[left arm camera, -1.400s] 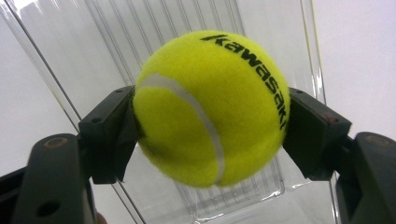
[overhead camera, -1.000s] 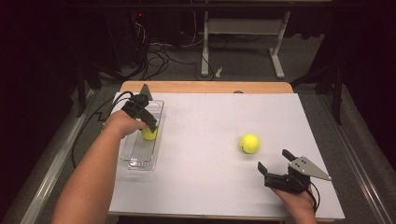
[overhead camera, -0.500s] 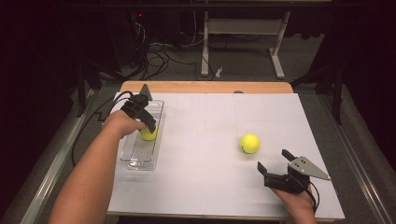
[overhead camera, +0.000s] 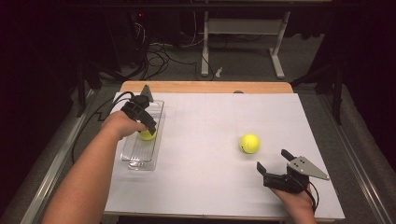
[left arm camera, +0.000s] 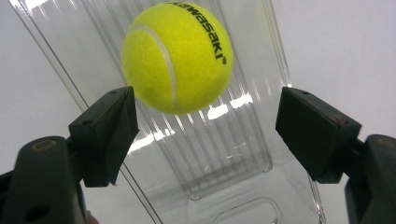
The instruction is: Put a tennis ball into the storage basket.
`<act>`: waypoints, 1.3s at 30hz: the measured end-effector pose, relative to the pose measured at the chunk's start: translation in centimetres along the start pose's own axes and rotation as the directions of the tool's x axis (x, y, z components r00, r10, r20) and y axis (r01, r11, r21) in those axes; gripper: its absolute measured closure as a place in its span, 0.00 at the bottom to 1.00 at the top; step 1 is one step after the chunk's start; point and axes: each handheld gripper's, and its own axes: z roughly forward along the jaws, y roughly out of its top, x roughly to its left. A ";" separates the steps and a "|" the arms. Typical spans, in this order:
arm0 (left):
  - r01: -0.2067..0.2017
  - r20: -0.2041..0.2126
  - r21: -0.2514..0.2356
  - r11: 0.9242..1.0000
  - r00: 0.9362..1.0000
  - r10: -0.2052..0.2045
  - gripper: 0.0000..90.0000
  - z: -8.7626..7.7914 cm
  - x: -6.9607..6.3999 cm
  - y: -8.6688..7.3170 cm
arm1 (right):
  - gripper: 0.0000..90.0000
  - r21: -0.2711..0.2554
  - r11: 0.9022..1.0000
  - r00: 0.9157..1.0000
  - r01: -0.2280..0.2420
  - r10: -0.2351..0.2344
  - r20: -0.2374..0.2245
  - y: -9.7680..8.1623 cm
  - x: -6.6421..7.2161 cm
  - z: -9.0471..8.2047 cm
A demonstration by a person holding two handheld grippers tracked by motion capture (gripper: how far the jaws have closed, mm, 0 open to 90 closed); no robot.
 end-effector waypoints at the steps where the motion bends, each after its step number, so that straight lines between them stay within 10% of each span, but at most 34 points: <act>1: -0.004 0.000 0.001 1.000 1.000 0.004 0.25 -0.1 0.0 -0.1 | 0.00 0.000 1.000 1.000 0.001 -0.001 0.000 0.0 0.0 0.0; 39: -0.115 0.059 0.029 0.993 0.992 0.114 0.22 -3.3 -1.9 -3.2 | 0.00 -0.004 1.000 1.000 0.006 -0.006 0.004 0.1 0.2 -0.1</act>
